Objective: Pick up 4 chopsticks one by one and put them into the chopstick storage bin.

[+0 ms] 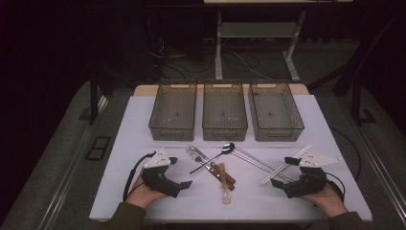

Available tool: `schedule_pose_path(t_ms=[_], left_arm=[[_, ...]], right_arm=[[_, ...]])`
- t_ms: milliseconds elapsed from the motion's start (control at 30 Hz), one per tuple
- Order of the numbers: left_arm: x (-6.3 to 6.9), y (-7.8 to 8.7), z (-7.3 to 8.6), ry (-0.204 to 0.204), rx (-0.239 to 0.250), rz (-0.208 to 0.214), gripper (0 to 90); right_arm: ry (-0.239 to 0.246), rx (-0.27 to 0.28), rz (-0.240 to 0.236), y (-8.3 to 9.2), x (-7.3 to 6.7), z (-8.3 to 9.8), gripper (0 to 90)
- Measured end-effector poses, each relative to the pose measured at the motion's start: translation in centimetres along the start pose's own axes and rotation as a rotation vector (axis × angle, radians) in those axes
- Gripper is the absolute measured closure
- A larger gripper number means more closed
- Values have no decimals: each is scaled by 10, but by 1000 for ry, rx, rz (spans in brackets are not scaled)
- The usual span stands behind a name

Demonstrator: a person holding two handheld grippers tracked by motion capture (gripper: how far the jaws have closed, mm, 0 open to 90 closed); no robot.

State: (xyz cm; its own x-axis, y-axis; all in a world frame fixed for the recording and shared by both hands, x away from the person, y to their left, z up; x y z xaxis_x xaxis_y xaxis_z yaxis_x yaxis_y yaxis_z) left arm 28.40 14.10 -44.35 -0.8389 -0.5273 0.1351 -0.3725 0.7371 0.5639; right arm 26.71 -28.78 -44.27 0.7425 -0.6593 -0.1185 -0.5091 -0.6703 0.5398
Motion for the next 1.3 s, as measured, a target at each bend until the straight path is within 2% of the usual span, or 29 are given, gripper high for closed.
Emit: schedule_pose_path(t_ms=[233, 533, 733, 1067, 1300], left_arm=[[1, 0, 0, -1, -1, 0, 0], [1, -1, -1, 0, -5, -2, 0], [0, 0, 0, 3, -4, -3, 0], [1, -1, -1, -2, -3, 5, 0], [0, -1, 0, 0, -5, 6, 0]], right_arm=[[4, 3, -2, 2, 1, -1, 13], [34, -20, 15, 8, 3, -4, 13], [35, -28, 16, 9, 5, -7, 13], [71, -55, 47, 9, 8, -10, 13], [70, -64, 48, 11, 12, -12, 13]])
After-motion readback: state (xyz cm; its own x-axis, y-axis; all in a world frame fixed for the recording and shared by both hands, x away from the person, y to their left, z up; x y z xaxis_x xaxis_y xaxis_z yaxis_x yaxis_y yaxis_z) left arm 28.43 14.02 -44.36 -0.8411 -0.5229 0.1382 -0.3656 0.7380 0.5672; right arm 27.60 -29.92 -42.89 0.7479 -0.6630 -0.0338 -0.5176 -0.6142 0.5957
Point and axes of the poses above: each handheld gripper's, and its own axes: y roughly backward along the jaws, z roughly out of its underside, x roughly to its right, the point moved 2 cm from there along -y, roughly forward along the jaws, and after that the axes turned 1 degree about -x, right-handed, at the moved point
